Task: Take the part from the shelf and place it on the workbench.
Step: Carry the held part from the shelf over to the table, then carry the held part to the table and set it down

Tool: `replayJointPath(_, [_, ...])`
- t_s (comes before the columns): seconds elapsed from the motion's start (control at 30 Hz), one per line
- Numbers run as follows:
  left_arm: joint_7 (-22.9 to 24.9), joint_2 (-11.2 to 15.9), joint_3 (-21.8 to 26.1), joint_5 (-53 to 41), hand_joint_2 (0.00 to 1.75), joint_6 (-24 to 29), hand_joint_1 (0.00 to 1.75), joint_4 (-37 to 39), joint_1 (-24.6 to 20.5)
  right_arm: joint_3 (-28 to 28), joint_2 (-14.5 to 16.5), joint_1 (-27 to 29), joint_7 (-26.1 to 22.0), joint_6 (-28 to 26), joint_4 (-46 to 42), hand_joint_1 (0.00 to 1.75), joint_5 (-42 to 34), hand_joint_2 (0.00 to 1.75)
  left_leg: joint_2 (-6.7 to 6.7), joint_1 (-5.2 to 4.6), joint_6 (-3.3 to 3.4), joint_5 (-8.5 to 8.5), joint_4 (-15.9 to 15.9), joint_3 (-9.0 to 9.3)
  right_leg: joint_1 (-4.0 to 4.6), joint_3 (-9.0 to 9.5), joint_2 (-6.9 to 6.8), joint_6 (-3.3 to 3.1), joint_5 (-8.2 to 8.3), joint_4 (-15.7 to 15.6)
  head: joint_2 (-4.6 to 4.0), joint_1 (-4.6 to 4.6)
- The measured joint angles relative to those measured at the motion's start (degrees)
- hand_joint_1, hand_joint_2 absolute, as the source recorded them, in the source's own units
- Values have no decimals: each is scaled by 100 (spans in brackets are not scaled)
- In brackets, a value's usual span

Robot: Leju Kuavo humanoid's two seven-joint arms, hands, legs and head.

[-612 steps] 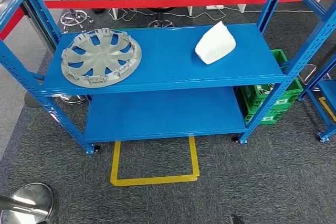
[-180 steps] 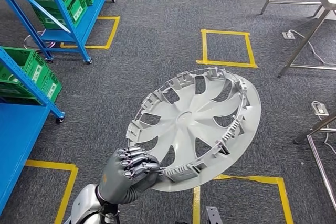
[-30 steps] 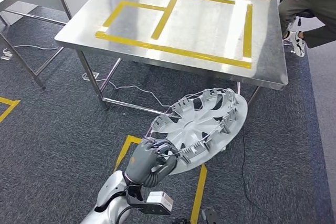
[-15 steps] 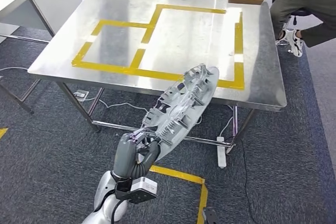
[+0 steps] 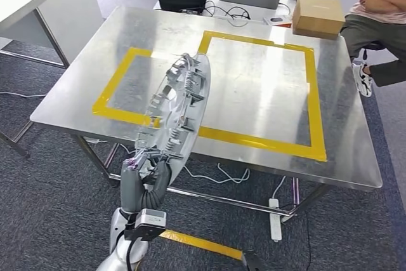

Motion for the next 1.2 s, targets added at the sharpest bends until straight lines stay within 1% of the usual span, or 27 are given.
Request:
replayJointPath(0.03, [-4, -1, -4, -88, 175, 54, 175, 0, 3, 0, 0, 7, 11, 2, 1, 0, 7, 175, -8, -24, 11, -106, -16, 139, 41, -92, 0, -69, 198, -286, 0, 5])
replayJointPath(0.1, [-7, 0, -26, -211, 175, 118, 175, 4, 1, 1, -8, 22, 21, 6, 1, 0, 14, 175, -38, -36, 15, -295, -52, 366, 170, -166, 18, -278, 1272, -856, 0, -49])
replayJointPath(0.13, [-8, -4, -40, -238, 175, 128, 175, 7, -2, 1, -11, 26, 27, 7, 1, 0, 17, 175, -64, -27, -1, -383, -77, 452, 240, -146, 32, -357, 1756, -1053, 0, -66])
replayJointPath(0.17, [-8, -7, -54, -252, 175, 130, 175, 6, -6, 1, -16, 25, 32, 7, -2, 0, 18, 175, -92, -16, -21, -428, -76, 535, 286, -99, 49, -398, 2018, -1157, 0, -83])
replayJointPath(0.23, [-9, -16, -67, -269, 175, 129, 175, -2, -15, 3, -12, -16, 35, 7, -10, 0, 24, 175, -120, -24, -80, -389, 28, 620, 298, 69, 77, -394, 1989, -1262, 1, -51])
replayJointPath(0.27, [-10, -14, -74, -291, 175, 128, 175, -7, -22, 4, -7, -41, 32, 8, -15, 0, 29, 175, -108, -36, -106, -325, 201, 581, 270, 169, 89, -392, 1962, -1310, -1, -51])
replayJointPath(0.3, [-10, -10, -87, -349, 175, 124, 175, -9, -32, 7, -2, -72, 29, 17, -17, 0, 38, 175, -89, -42, -135, -287, 461, 435, 236, 269, 100, -392, 1940, -1342, -1, -73])
replayJointPath(0.37, [-12, 6, -154, -592, 175, 93, 175, -7, -60, 15, 5, -108, 29, 45, -19, 0, 63, 175, -54, -37, -178, -384, 1064, -13, 168, 407, 115, -374, 1874, -1375, -3, -110])
replayJointPath(0.4, [-15, 19, -225, -799, 175, 47, 175, 3, -78, 25, 8, -116, 38, 68, -19, 0, 81, 175, -48, -29, -198, -561, 1325, -296, 137, 458, 119, -360, 1816, -1377, -2, -125])
replayJointPath(0.47, [-22, 58, -432, -1249, 175, -103, 175, 42, -131, 50, 14, -98, 73, 104, -19, 0, 128, 175, -44, -11, -247, -960, 1555, -783, 78, 585, 124, -313, 1673, -1376, -2, -120])
replayJointPath(0.5, [-26, 89, -580, -1463, 175, -205, 175, 74, -171, 67, 20, -93, 95, 120, -19, 0, 151, 175, -41, 4, -277, -1014, 1488, -947, 46, 672, 128, -287, 1589, -1375, -2, -118])
replayJointPath(0.53, [-27, 125, -746, -1619, 175, -319, 175, 109, -217, 85, 28, -95, 112, 130, -19, 0, 172, 175, -39, 25, -311, -870, 1306, -1037, 14, 767, 134, -253, 1501, -1373, -2, -117])
replayJointPath(0.57, [-27, 167, -935, -1740, 175, -440, 175, 149, -267, 107, 36, -107, 125, 137, -19, 0, 187, 175, -35, 53, -350, -488, 1035, -1080, -13, 846, 141, -207, 1402, -1370, -2, -120])
replayJointPath(0.6, [-27, 216, -1122, -1809, 175, -537, 175, 190, -316, 126, 42, -123, 131, 140, -17, 0, 193, 175, -28, 90, -383, -5, 690, -1108, -28, 939, 152, -157, 1297, -1338, -3, -134])
replayJointPath(0.63, [-28, 260, -1302, -1854, 175, -612, 175, 234, -361, 140, 47, -138, 134, 142, -16, 0, 197, 175, -17, 109, -383, 375, 465, -1117, -35, 983, 164, -110, 1195, -1321, -3, -149])
replayJointPath(0.67, [-28, 297, -1472, -1921, 175, -665, 175, 280, -409, 148, 50, -149, 140, 148, -15, 0, 199, 175, -18, 114, -350, 627, 338, -1126, -41, 1024, 173, -60, 1097, -1323, -4, -163])
replayJointPath(0.7, [-28, 324, -1616, -1994, 175, -702, 175, 325, -461, 152, 55, -156, 146, 154, -14, 0, 202, 175, -21, 107, -297, 682, 296, -1132, -47, 1072, 177, -19, 1021, -1329, -4, -171])
replayJointPath(0.77, [-27, 349, -1841, -2149, 175, -762, 175, 413, -574, 164, 62, -171, 155, 171, -15, 0, 210, 175, -42, 91, -172, 583, 364, -1100, -72, 1137, 155, 50, 926, -1393, -4, -155])
replayJointPath(0.83, [-18, 341, -1994, -2286, 175, -796, 175, 518, -680, 184, 69, -193, 156, 181, -16, 0, 220, 175, -34, 101, -87, 509, 350, -1036, -79, 988, 88, 101, 768, -1083, -3, -133])
replayJointPath(0.93, [28, 275, -2202, -2568, 175, -877, 175, 752, -872, 206, 74, -211, 155, 195, -17, 0, 246, 175, -21, 77, -23, 357, 347, -895, -69, 172, 15, 121, 409, 136, -3, -116])
replayJointPath(0.97, [74, 255, -2267, -2680, 175, -913, 175, 841, -931, 213, 74, -218, 158, 198, -18, 0, 256, 175, -26, 64, -15, 293, 347, -822, -60, -70, 12, 105, 450, 384, -2, -114])
replayJointPath(1.0, [143, 234, -2327, -2803, 175, -947, 175, 929, -980, 220, 74, -226, 167, 199, -18, 0, 263, 175, -34, 52, -10, 224, 346, -732, -48, -216, 12, 83, 630, 411, -2, -108])
replayJointPath(1.07, [334, 186, -2450, -3079, 175, -993, 175, 1091, -1071, 232, 74, -227, 188, 201, -17, 0, 268, 175, -52, 27, -9, 72, 341, -518, -18, -244, 11, 18, 1327, -152, -2, -95])
replayJointPath(1.1, [438, 162, -2525, -3221, 175, -1022, 175, 1175, -1118, 236, 74, -216, 196, 202, -14, 0, 267, 175, -59, 8, -21, 4, 334, -430, 5, -189, 9, -15, 1629, -469, -3, -97])
replayJointPath(1.13, [530, 142, -2604, -3338, 175, -1053, 175, 1251, -1161, 237, 74, -204, 199, 204, -11, 0, 264, 175, -65, -5, -37, -44, 326, -372, 26, -132, 6, -49, 1837, -724, -3, -104])
replayJointPath(1.17, [611, 131, -2681, -3433, 175, -1083, 175, 1320, -1201, 238, 74, -202, 201, 207, -9, 0, 262, 175, -65, -12, -56, -71, 314, -349, 45, -100, 5, -75, 1920, -856, -4, -108])
replayJointPath(1.2, [668, 121, -2748, -3498, 175, -1106, 175, 1383, -1233, 238, 74, -205, 204, 210, -6, 0, 259, 175, -60, -18, -79, -78, 297, -346, 58, -80, 6, -95, 1899, -871, -4, -114])
